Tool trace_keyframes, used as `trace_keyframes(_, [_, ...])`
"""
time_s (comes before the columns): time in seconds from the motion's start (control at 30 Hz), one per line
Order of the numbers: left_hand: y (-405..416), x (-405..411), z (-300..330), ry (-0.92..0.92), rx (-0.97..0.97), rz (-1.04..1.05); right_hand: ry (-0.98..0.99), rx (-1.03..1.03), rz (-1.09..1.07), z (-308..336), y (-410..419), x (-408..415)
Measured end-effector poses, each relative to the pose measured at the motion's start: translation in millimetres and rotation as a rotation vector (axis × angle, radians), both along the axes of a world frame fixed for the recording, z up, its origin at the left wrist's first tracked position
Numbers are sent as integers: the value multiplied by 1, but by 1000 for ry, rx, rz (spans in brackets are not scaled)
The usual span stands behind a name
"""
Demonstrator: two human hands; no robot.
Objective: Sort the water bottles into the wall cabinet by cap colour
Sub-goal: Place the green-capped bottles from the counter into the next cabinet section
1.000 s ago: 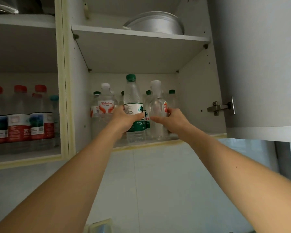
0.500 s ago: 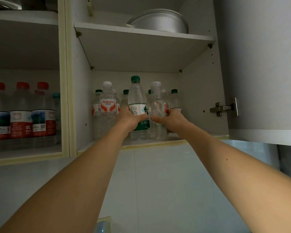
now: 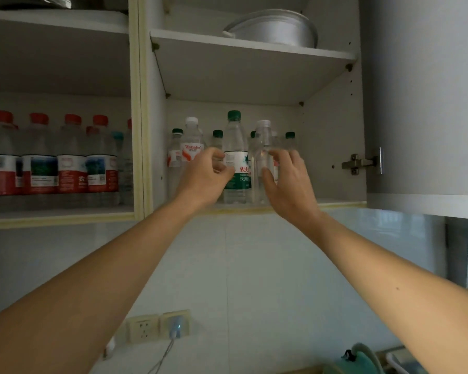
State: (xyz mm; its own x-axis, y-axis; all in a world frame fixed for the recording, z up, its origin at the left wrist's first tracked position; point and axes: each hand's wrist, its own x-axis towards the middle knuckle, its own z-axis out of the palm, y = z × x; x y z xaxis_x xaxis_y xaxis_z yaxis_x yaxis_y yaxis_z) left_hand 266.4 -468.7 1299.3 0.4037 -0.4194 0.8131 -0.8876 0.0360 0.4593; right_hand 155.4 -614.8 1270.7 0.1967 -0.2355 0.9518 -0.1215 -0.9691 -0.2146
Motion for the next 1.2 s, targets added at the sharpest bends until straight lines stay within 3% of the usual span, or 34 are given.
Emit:
trace_keyframes(0.2, [62,-25,-61,5,-53,-138,65,-86,124,-61,57,-16])
trace_keyframes(0.6, [146,-6,-269,420,301,-114,391,369,301,-254,116,-6])
trace_keyframes(0.8, [175,4,-376,501,435,82,610,556,296,-349,148,-2])
trace_keyframes(1.07, [201,8,-510,607,912,386,1115,769,209,-475,188,-4])
trace_keyframes(1.2, [209,9,-556,745,1025,414,1265,882,218,-525,199,1])
